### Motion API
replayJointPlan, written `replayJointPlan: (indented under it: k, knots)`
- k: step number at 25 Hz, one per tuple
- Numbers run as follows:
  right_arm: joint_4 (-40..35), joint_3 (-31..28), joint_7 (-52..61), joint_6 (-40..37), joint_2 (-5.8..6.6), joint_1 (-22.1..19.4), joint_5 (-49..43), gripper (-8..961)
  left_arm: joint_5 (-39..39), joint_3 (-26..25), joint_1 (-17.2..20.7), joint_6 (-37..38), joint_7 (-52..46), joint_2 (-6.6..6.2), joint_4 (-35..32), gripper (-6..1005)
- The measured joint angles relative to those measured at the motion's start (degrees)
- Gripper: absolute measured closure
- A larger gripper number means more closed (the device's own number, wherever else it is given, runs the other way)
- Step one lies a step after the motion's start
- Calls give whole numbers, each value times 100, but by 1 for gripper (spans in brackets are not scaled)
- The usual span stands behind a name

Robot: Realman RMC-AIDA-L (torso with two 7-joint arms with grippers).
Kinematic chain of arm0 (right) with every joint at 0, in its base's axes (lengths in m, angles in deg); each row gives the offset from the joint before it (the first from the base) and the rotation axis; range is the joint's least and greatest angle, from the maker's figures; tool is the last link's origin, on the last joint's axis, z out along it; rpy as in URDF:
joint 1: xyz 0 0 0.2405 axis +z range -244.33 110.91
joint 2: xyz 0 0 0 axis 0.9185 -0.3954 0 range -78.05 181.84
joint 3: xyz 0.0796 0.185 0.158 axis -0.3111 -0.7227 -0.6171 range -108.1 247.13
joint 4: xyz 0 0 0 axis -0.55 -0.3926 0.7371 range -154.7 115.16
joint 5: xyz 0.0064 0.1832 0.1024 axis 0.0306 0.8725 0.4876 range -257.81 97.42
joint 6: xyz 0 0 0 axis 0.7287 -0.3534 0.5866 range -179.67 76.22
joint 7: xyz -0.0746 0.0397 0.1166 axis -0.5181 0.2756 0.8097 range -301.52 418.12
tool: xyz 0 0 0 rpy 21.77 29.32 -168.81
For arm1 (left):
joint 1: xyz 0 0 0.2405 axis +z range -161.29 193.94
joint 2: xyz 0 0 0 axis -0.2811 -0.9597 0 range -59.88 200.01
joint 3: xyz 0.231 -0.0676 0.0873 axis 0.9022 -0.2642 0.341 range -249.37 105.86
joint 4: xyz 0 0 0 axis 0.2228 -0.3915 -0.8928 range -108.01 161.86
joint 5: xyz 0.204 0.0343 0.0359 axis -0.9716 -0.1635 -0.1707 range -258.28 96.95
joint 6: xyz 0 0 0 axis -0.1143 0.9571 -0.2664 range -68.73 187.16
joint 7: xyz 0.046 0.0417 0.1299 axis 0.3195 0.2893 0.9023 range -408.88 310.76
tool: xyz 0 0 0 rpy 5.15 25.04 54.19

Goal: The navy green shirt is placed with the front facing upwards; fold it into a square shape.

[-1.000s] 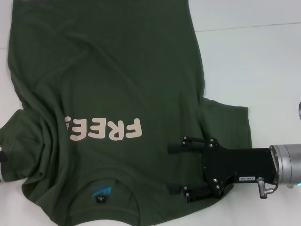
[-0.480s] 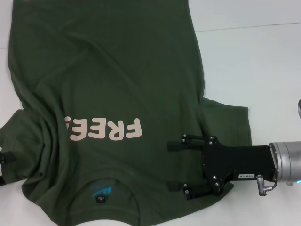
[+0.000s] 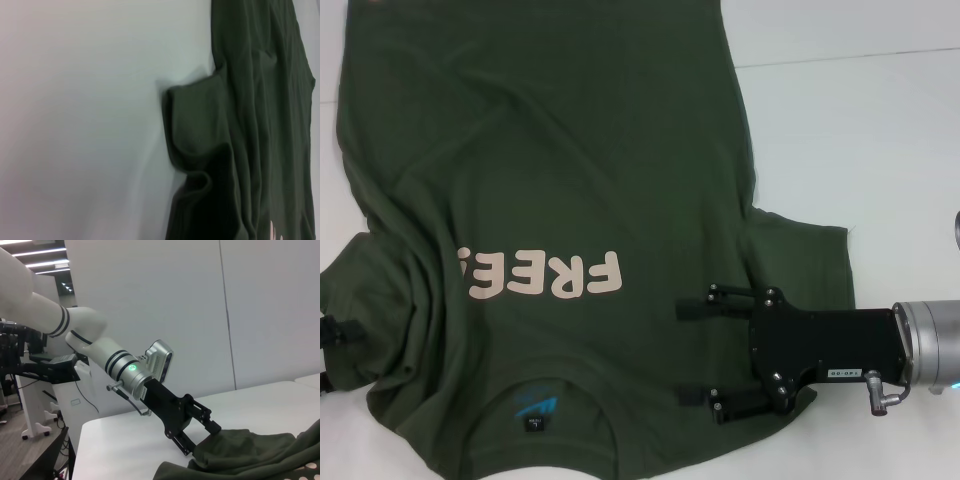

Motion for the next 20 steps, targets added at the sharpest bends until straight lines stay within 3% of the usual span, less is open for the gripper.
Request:
replayJointPlan:
  k: [5, 15, 20]
  knots:
    - [0, 0, 0, -5, 0, -2, 0, 26, -12, 61, -28, 10, -5, 0, -14, 163]
    - [-5, 0, 0, -6, 0, -18, 21, 26, -78, 708, -124, 19, -66, -43, 35, 435]
    - [-8, -4, 0, -6, 0, -32, 33, 26, -78, 728, -154, 4, -80, -58, 44, 560]
